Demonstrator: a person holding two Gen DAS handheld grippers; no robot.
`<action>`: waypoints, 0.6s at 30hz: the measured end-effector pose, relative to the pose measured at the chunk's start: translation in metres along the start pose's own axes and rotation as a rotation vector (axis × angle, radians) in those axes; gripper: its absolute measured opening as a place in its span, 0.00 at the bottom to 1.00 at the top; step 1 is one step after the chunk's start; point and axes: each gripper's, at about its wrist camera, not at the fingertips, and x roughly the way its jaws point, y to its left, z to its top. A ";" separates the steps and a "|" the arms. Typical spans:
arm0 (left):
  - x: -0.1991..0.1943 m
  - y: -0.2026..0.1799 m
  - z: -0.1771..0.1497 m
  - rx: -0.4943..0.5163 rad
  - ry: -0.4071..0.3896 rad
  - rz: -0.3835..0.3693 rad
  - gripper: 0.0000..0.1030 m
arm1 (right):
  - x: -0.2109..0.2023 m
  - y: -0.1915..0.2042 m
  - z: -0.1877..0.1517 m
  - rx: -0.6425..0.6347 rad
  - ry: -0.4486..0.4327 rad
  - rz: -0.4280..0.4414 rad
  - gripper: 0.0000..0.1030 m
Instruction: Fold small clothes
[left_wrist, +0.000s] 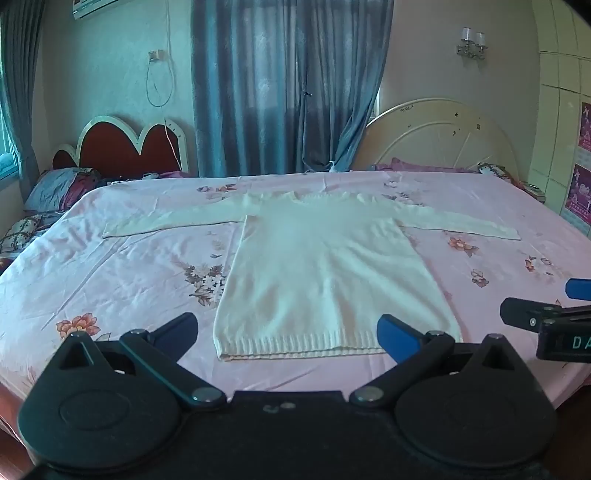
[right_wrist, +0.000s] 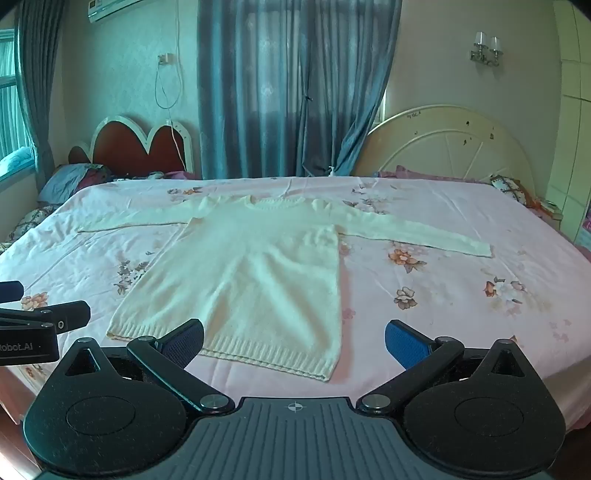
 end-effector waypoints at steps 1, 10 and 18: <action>-0.001 -0.001 0.000 0.002 -0.003 -0.002 1.00 | 0.000 0.000 0.000 -0.003 0.002 -0.002 1.00; -0.001 0.001 0.002 -0.004 0.013 0.003 1.00 | 0.000 0.001 -0.001 -0.002 0.002 -0.002 1.00; 0.002 0.004 0.001 -0.002 0.011 0.009 1.00 | 0.000 0.002 0.000 0.000 0.003 0.000 1.00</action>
